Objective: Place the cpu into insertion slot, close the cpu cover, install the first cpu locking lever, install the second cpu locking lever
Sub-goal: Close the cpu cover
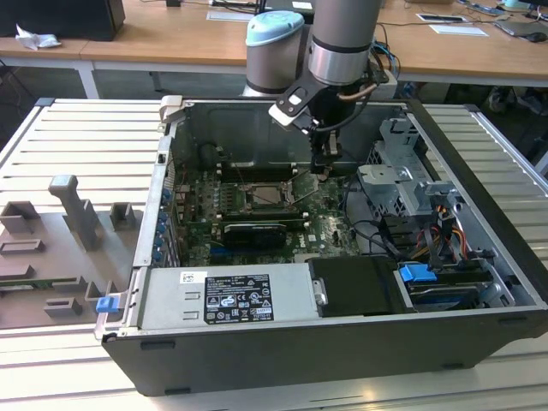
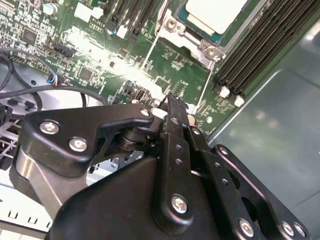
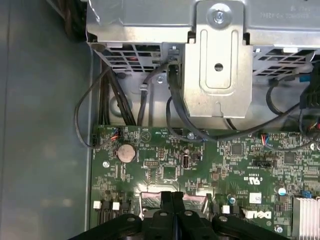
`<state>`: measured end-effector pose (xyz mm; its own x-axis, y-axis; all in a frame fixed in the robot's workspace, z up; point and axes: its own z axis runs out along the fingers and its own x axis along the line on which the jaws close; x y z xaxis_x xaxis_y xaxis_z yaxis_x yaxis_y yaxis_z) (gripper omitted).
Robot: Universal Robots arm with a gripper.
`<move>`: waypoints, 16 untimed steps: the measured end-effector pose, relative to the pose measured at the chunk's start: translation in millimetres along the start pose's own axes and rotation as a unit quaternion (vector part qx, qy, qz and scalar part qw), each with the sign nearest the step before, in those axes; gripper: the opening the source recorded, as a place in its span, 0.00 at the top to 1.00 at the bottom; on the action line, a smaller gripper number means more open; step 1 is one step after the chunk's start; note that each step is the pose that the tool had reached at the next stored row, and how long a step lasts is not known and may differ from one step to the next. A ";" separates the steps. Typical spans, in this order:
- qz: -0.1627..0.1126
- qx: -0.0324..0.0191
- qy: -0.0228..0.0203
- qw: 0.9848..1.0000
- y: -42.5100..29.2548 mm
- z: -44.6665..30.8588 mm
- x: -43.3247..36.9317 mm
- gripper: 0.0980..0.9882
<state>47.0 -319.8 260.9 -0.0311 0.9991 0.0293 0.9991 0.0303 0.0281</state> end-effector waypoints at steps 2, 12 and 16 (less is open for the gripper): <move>-0.002 0.000 0.000 1.000 3.0 0.5 -0.1 0.99; -0.013 0.000 0.000 1.000 16.4 3.2 -0.6 0.99; -0.018 0.000 0.000 1.000 20.2 5.0 -0.7 0.99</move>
<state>67.3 -319.7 256.4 -0.0666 0.9974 0.0286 0.9974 0.0658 0.0281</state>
